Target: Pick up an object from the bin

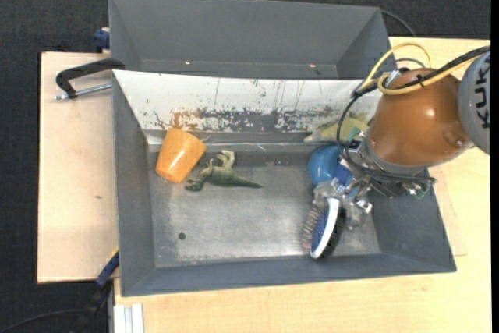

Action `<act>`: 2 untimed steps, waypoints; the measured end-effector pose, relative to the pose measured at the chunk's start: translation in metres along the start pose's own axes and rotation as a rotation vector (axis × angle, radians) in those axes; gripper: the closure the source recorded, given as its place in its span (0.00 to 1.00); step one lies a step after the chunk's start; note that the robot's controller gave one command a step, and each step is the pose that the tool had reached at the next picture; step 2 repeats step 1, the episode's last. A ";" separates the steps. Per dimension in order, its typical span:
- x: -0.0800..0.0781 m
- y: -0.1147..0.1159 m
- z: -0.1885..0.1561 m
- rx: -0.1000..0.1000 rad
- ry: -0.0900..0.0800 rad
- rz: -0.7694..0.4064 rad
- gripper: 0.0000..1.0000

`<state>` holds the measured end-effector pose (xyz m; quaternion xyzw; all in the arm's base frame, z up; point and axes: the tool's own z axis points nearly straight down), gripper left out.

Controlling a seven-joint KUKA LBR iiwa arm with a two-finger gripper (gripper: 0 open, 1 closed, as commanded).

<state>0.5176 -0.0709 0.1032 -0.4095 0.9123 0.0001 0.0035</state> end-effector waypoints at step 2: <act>-0.006 0.006 -0.142 0.007 -0.002 -0.087 1.00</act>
Offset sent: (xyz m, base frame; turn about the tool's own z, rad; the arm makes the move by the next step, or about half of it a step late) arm -0.0036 0.0067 0.1365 -0.0896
